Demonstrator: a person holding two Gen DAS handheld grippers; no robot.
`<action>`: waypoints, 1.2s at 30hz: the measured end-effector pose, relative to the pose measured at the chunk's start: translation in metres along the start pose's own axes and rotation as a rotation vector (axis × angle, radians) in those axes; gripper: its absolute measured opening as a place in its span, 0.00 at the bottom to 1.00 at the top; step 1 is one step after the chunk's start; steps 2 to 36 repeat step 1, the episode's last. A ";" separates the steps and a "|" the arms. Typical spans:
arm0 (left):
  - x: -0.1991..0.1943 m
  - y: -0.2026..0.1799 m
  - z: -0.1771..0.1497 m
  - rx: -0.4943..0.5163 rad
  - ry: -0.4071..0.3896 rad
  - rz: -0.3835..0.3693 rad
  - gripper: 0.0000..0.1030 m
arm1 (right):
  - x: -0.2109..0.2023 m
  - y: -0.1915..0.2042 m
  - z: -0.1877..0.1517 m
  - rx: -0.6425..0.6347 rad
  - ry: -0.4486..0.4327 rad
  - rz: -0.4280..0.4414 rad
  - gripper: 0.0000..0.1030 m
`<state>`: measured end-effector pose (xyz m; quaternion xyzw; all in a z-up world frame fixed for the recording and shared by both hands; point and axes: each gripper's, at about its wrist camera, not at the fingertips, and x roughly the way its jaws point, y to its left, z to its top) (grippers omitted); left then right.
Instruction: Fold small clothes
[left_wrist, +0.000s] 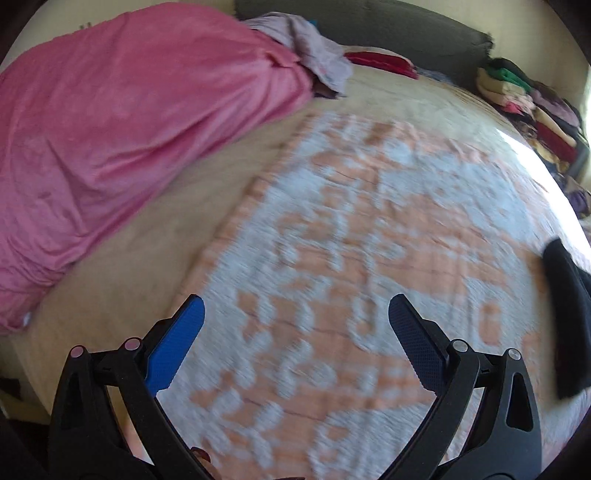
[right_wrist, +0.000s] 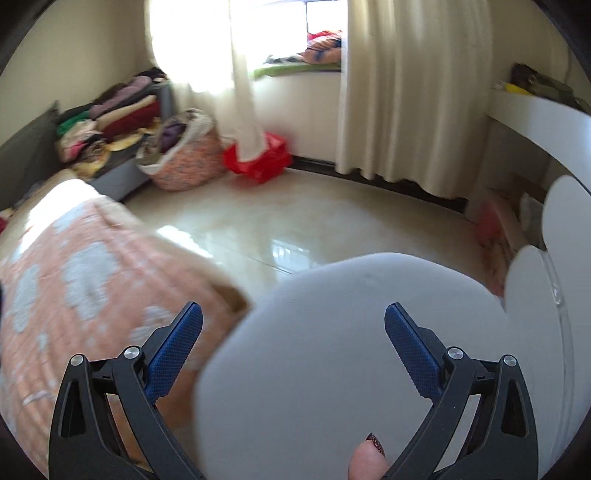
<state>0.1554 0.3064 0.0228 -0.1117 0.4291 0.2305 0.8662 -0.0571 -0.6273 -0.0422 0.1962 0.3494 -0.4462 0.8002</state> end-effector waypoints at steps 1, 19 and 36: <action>0.011 0.022 0.012 -0.033 0.004 0.050 0.91 | 0.021 -0.016 0.006 0.025 0.025 -0.045 0.95; 0.011 0.022 0.012 -0.033 0.004 0.050 0.91 | 0.021 -0.016 0.006 0.025 0.025 -0.045 0.95; 0.011 0.022 0.012 -0.033 0.004 0.050 0.91 | 0.021 -0.016 0.006 0.025 0.025 -0.045 0.95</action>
